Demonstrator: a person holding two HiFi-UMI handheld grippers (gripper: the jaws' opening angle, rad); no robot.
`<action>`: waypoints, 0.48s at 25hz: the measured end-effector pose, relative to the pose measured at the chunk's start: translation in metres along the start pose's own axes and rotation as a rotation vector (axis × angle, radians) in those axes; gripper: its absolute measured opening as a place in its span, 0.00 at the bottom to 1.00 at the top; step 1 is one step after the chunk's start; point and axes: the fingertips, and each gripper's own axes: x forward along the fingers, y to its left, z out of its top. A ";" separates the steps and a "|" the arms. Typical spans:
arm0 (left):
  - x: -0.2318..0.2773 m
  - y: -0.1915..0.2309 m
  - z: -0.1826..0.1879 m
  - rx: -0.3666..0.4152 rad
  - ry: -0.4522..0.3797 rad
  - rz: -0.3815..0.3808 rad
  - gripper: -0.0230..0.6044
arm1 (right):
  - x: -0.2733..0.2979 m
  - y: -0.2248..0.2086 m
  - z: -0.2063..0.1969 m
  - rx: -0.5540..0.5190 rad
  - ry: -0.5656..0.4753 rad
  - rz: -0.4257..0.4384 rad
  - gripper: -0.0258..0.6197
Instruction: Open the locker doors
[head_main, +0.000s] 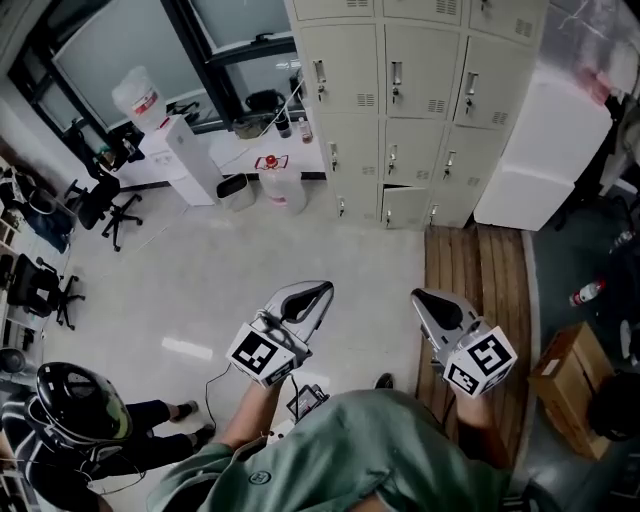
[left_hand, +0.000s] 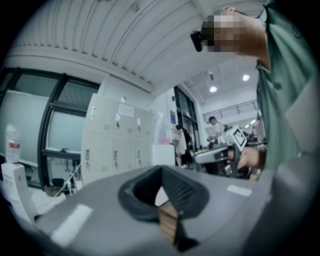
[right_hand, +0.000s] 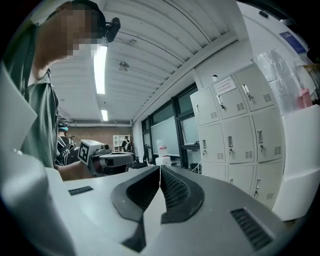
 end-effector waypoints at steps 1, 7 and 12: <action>0.009 0.005 0.003 -0.001 -0.007 0.010 0.03 | 0.004 -0.010 0.002 -0.002 0.002 0.013 0.05; 0.048 0.037 0.004 0.006 -0.001 0.079 0.03 | 0.032 -0.062 0.004 0.000 0.009 0.070 0.05; 0.064 0.068 0.001 0.012 0.032 0.104 0.03 | 0.063 -0.082 0.001 0.034 0.017 0.101 0.05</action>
